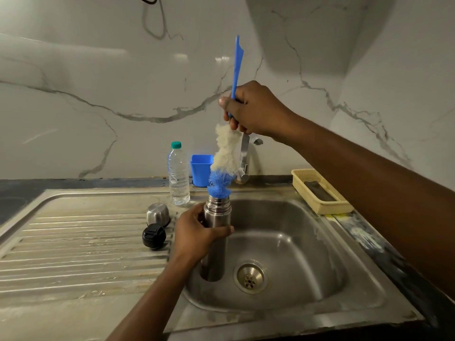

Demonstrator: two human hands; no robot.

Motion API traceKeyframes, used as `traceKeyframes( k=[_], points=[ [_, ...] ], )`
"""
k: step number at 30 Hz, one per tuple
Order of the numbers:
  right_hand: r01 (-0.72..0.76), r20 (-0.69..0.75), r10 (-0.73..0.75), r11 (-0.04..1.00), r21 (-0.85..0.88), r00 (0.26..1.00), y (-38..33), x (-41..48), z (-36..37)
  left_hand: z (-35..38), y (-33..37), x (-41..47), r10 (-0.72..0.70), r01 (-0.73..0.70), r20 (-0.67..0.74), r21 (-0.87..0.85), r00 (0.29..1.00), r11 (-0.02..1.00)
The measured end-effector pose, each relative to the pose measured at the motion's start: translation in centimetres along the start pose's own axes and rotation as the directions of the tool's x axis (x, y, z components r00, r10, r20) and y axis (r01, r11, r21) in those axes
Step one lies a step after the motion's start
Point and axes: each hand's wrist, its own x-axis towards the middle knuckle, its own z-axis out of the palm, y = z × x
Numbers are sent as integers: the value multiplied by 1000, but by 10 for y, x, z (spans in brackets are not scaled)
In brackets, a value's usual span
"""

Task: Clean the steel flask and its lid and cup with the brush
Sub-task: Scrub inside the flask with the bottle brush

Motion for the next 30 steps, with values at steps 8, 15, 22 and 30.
traceKeyframes(
  k=[8,15,22,30],
  points=[
    [2,247,-4,1000,8,969,13,-20,36,-4,2,4,43,-43,-16,4,999,999],
    [-71,393,36,995,74,919,21,-24,23,1,-5,4,10,-9,-12,31,1000,999],
    [-91,439,43,992,90,898,28,-30,23,5,-8,3,13,-11,-43,47,999,999],
    [-79,479,39,995,64,877,39,-51,37,6,-1,2,59,-56,-82,37,995,998]
  ],
)
